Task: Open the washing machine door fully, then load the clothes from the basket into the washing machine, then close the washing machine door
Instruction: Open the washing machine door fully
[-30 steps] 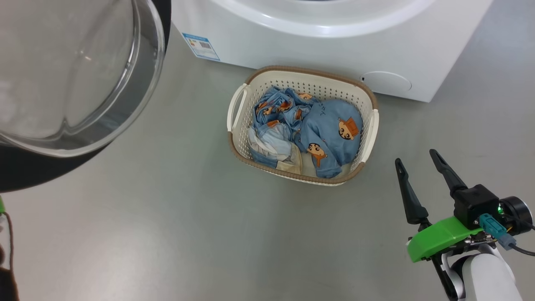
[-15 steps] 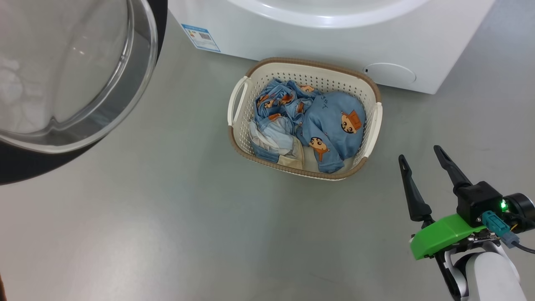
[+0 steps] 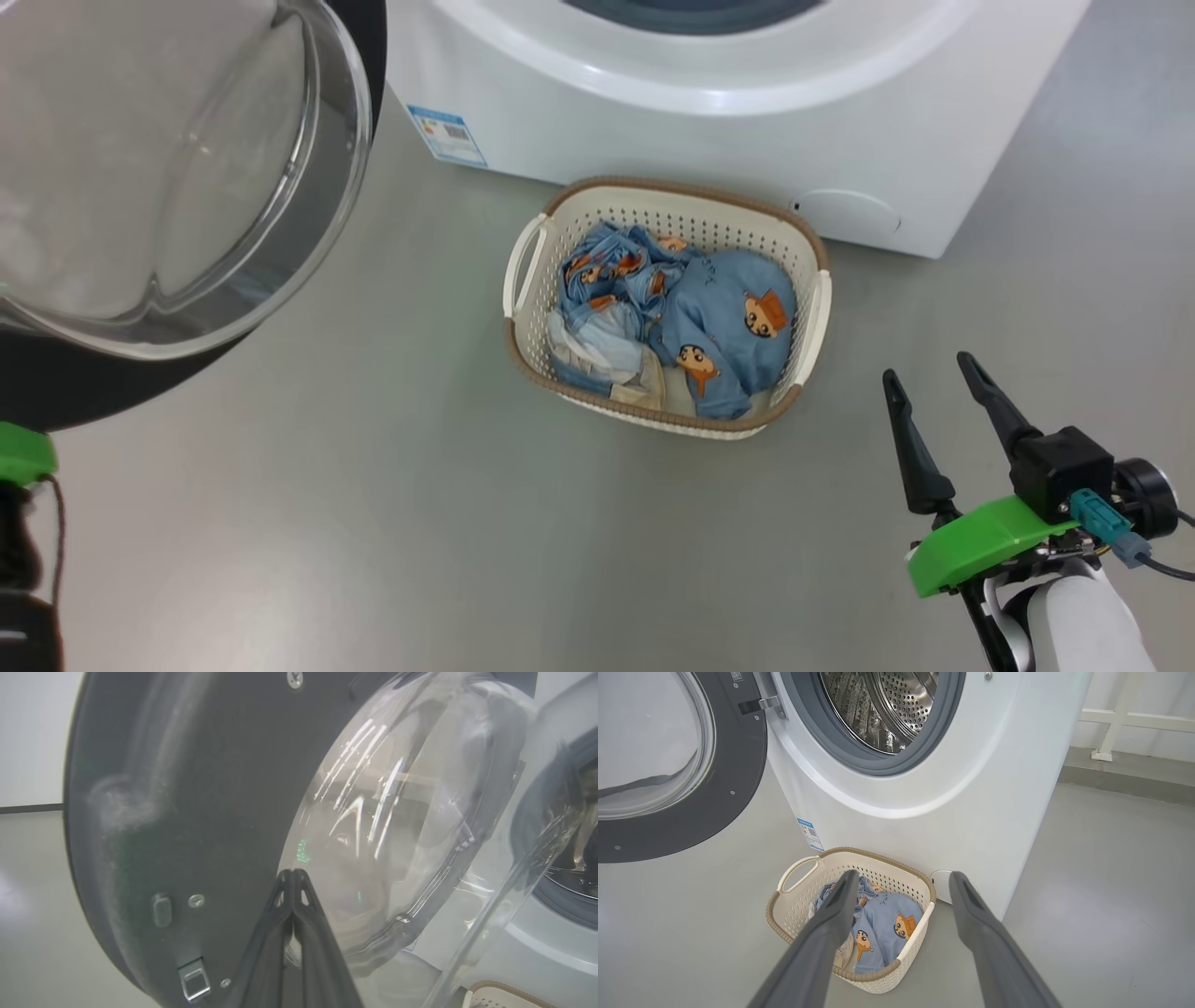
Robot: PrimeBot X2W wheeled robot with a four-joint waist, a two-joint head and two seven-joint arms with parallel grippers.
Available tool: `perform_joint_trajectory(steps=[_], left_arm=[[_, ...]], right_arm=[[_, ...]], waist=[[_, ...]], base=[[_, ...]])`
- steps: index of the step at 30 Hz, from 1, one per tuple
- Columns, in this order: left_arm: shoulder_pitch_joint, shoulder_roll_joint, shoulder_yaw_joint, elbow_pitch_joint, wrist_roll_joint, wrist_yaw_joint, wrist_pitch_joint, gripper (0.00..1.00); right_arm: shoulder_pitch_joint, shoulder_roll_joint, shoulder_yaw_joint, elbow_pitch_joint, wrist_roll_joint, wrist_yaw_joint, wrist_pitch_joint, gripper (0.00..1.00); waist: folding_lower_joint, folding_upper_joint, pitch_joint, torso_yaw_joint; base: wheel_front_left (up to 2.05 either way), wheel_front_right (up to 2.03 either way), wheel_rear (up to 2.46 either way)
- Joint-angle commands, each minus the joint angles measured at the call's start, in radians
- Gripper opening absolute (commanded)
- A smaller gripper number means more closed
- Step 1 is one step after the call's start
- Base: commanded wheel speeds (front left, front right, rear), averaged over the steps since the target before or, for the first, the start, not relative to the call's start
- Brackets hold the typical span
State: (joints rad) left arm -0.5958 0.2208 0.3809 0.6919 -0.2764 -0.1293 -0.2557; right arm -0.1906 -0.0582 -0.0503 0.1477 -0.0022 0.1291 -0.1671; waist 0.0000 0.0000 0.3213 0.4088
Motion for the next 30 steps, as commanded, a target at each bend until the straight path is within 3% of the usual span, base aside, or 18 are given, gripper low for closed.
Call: perform_joint_trajectory(steps=[1,15,30], left_arm=[[0.023,0.055,0.017,-0.032,0.011,-0.001,-0.006,0.00],[0.192,0.028,-0.178,-0.166,-0.014,-0.001,-0.006,0.00],[0.439,-0.043,-0.315,-0.375,-0.015,-0.001,-0.006,0.00]], right_arm=[[-0.016,0.008,0.026,-0.014,0.014,0.002,-0.012,1.00],[-0.005,0.008,0.010,0.089,0.085,0.002,-0.082,1.00],[0.052,0.008,0.023,0.095,0.144,0.002,-0.094,1.00]], waist=[[0.0000,0.0000,-0.023,-0.009],[0.0000,0.0000,-0.166,-0.070],[0.0000,0.0000,-0.295,-0.215]], base=[[0.00,0.00,0.00],[0.00,0.00,0.00],[0.00,0.00,0.00]])
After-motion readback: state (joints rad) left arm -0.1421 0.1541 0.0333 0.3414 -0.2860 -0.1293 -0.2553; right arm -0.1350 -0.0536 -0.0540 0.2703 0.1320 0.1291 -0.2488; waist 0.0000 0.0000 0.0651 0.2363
